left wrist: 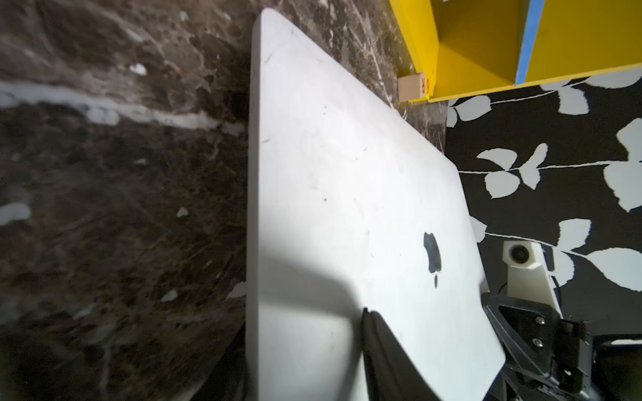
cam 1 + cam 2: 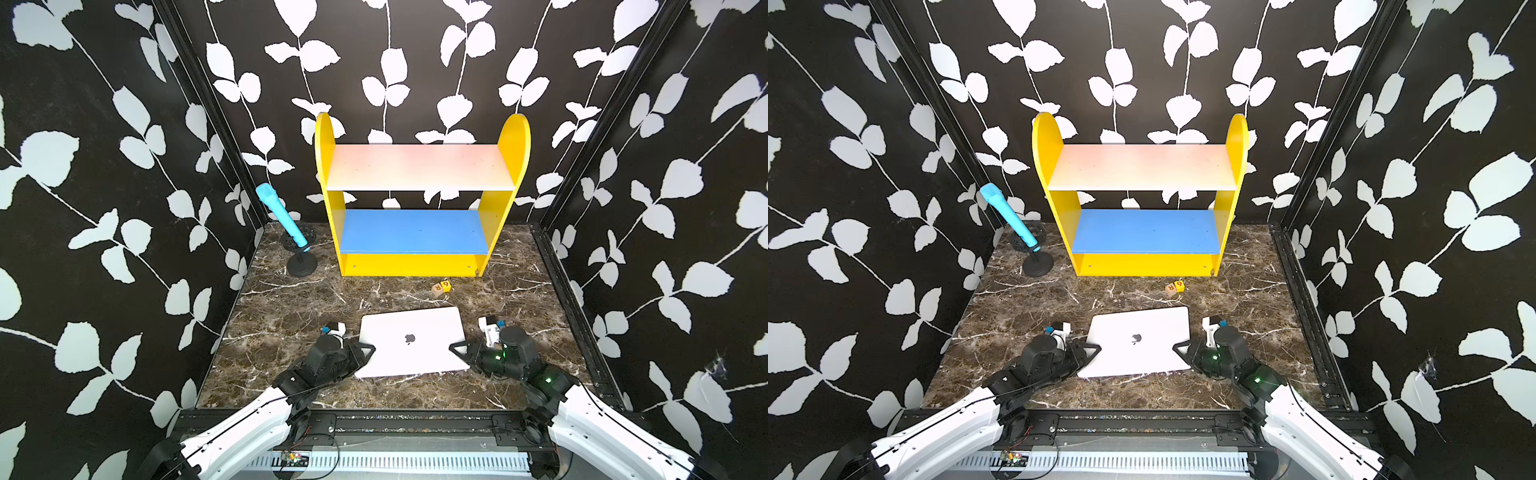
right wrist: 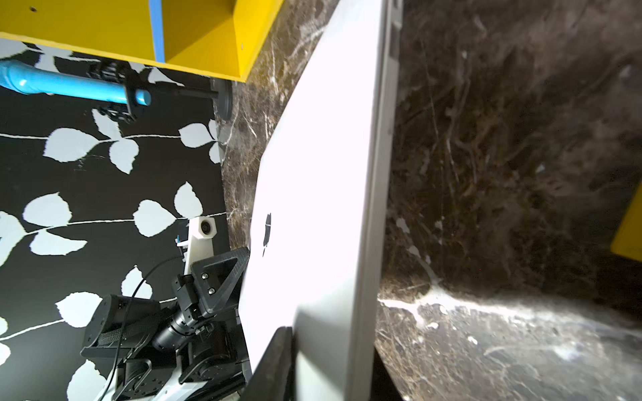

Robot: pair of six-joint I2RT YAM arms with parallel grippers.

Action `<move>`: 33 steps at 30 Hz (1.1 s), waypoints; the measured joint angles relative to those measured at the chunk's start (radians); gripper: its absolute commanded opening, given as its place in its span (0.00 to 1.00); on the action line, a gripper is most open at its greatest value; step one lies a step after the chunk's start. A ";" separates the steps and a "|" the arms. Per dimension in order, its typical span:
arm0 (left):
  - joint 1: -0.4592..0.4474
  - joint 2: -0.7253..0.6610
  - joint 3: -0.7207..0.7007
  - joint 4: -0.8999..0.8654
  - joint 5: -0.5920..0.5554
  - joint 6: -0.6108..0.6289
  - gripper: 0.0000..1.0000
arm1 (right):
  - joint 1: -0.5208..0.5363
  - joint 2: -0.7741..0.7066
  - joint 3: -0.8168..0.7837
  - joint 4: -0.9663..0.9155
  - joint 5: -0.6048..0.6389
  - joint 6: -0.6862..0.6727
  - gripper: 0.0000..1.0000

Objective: Close the laptop lid and set it aside
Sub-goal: Pick up the laptop from the center of the board.

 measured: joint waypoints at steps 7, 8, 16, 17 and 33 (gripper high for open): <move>0.007 0.027 0.056 0.030 -0.025 -0.012 0.29 | -0.009 -0.003 0.060 0.006 0.058 0.001 0.19; 0.007 0.031 0.064 0.032 -0.028 -0.012 0.29 | -0.010 -0.003 0.067 0.006 0.066 0.001 0.18; 0.009 0.057 0.117 0.054 -0.047 -0.014 0.19 | -0.018 0.005 0.121 0.021 0.119 0.004 0.14; 0.009 0.059 0.125 0.058 -0.050 -0.014 0.18 | -0.019 0.007 0.129 0.023 0.124 0.004 0.13; 0.037 0.124 0.359 -0.014 -0.060 0.070 0.00 | -0.035 0.010 0.279 0.024 0.210 -0.011 0.10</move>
